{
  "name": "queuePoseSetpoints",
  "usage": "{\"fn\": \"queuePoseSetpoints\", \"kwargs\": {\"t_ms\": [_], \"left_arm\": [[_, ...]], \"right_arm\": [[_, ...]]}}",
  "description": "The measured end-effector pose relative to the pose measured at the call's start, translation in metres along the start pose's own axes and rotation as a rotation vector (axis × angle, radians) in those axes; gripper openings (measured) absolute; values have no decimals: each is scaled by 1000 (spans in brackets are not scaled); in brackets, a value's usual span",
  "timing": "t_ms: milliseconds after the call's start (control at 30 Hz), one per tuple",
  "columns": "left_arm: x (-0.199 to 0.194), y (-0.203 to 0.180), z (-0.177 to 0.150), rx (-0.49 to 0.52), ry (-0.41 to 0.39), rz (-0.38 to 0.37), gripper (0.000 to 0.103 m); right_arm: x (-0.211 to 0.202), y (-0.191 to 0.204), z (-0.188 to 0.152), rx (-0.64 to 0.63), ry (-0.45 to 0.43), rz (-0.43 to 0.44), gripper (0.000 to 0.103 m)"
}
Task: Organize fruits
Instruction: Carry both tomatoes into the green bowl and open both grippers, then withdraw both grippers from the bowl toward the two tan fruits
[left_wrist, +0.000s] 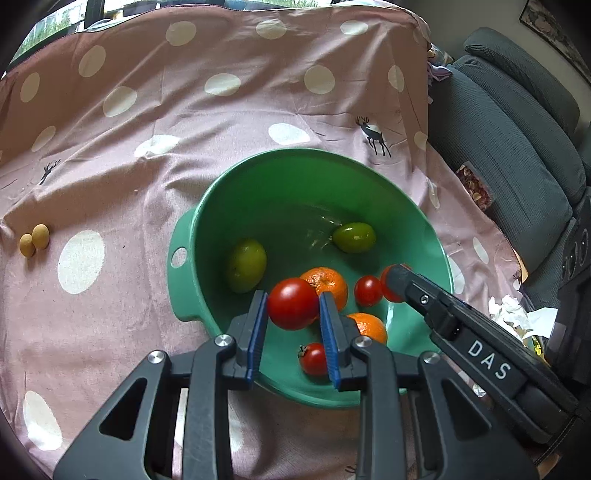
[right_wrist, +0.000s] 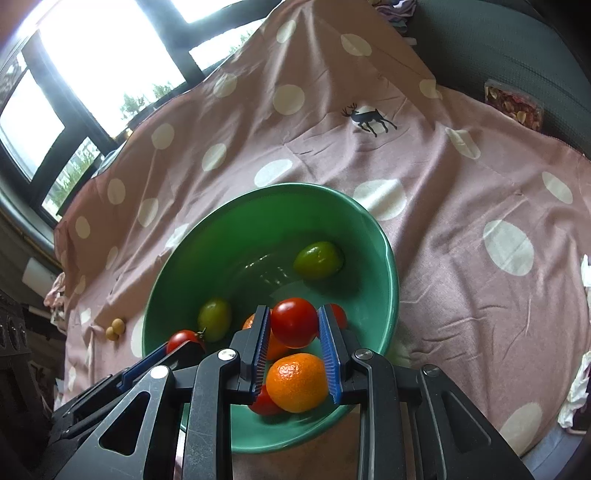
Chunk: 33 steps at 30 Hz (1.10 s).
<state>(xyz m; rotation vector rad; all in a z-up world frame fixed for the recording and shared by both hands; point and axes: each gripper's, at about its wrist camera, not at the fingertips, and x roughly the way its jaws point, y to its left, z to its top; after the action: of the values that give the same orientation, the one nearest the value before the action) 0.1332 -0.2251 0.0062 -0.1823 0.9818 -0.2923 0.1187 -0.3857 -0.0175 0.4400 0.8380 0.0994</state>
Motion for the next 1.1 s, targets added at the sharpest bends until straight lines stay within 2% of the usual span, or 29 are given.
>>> {"fn": "queuePoseSetpoints", "kwargs": {"t_ms": [167, 333, 433, 567, 767, 833, 867, 933, 1000, 1033, 1100], "left_arm": [[3, -2, 0, 17, -19, 38, 28], [3, 1, -1, 9, -27, 36, 28], [3, 2, -2, -1, -37, 21, 30], [2, 4, -3, 1, -45, -23, 36], [1, 3, -4, 5, -55, -28, 37], [1, 4, -5, 3, -57, -42, 40], [1, 2, -5, 13, -55, -55, 46], [1, -5, -8, 58, -45, -80, 59], [2, -14, -11, 121, -29, -92, 73], [2, -19, -13, 150, -25, -85, 76], [0, -27, -18, 190, -44, -25, 76]], "right_arm": [[1, -2, 0, -3, -17, 24, 29], [2, 0, -2, -22, -31, 33, 29], [4, 2, -3, -35, -34, 25, 29], [3, -4, -3, -1, -45, 68, 29], [3, -5, -4, -5, -62, 88, 29], [2, -6, -4, -1, -68, 99, 29], [2, -7, -4, 1, -73, 105, 29], [0, -8, -4, 8, -87, 132, 36], [-1, -7, -5, 3, -100, 176, 56], [-2, -6, -5, -1, -104, 182, 59], [-1, -1, -6, -27, -94, 207, 75]]}}
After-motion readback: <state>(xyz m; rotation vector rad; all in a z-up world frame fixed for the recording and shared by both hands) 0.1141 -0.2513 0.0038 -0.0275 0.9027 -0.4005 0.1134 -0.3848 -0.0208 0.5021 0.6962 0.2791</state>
